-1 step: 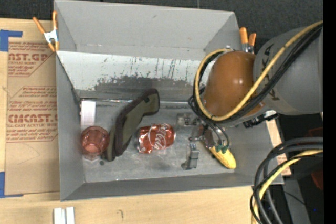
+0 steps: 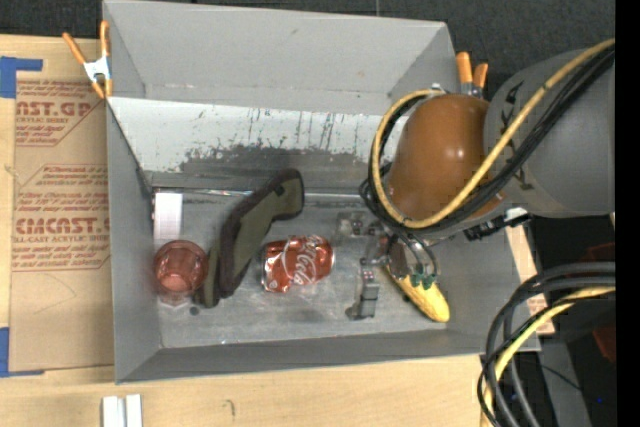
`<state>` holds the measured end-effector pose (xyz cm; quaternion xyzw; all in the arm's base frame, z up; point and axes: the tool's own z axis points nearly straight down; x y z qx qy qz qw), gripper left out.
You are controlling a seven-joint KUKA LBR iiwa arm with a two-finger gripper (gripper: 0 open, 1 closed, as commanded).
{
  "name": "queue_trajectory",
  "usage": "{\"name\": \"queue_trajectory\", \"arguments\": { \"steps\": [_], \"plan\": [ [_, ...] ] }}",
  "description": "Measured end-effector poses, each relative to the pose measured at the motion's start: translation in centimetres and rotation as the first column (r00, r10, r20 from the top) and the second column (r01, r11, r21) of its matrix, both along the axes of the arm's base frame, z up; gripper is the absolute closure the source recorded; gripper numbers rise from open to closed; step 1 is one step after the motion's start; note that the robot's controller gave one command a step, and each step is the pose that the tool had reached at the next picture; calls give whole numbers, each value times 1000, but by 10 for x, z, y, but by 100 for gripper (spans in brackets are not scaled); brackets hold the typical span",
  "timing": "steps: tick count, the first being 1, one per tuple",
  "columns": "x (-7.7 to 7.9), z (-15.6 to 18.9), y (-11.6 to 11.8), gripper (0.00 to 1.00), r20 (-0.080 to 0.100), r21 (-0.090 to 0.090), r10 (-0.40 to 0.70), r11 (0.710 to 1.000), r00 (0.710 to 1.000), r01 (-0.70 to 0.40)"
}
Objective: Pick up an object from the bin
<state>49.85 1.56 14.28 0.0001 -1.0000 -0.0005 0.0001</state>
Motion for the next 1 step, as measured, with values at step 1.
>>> {"name": "queue_trajectory", "arguments": {
  "steps": [1],
  "plan": [
    [2, -1, 1, 0, 2, 0, -2, 1000, 1000, 2]
  ]
}}
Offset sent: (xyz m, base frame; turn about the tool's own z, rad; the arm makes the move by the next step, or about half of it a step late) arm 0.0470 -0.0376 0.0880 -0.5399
